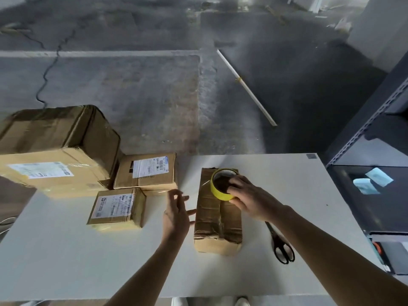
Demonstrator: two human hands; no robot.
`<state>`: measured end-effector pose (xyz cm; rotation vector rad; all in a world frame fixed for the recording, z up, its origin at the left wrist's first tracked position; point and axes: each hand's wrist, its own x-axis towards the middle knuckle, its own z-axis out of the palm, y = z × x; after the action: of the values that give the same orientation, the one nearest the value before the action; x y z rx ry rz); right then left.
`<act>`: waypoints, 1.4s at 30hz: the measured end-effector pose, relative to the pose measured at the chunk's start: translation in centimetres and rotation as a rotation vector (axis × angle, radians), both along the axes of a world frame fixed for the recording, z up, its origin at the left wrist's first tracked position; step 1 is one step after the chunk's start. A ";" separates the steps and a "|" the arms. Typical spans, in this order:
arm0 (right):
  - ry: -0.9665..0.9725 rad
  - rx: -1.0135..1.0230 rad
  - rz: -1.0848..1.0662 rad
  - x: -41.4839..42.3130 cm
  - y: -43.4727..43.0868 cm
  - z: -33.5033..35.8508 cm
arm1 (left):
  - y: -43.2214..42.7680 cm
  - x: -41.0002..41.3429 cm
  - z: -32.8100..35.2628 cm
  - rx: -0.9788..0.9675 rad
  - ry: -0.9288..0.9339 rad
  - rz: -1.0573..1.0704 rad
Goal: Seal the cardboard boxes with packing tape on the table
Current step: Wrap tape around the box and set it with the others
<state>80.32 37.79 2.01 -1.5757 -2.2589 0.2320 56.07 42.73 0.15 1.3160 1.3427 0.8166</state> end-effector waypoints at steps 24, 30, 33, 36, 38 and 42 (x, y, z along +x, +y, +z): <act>0.285 -0.309 -0.229 -4.2 1.1 6.6 | 2.0 -2.2 -1.6 -0.349 -0.299 0.263; 0.337 -0.360 -0.352 -5.6 1.5 6.9 | 1.3 -1.8 -3.1 -0.415 -0.297 0.255; 0.287 -0.392 -0.338 -6.0 1.4 6.9 | 1.2 -1.7 -4.0 -0.440 -0.283 0.247; 0.246 -0.400 -0.349 -6.2 1.5 6.9 | 1.0 -1.3 -4.7 -0.469 -0.276 0.241; 0.229 -0.416 -0.351 -6.3 1.5 6.9 | 0.9 -1.0 -5.2 -0.486 -0.261 0.236; 0.237 -0.438 -0.372 -6.1 1.3 6.7 | 0.9 -0.2 -5.7 -0.504 -0.224 0.215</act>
<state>74.23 39.10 8.72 -2.0233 -1.7707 0.8042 55.90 43.59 -5.55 0.6764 1.4059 0.6843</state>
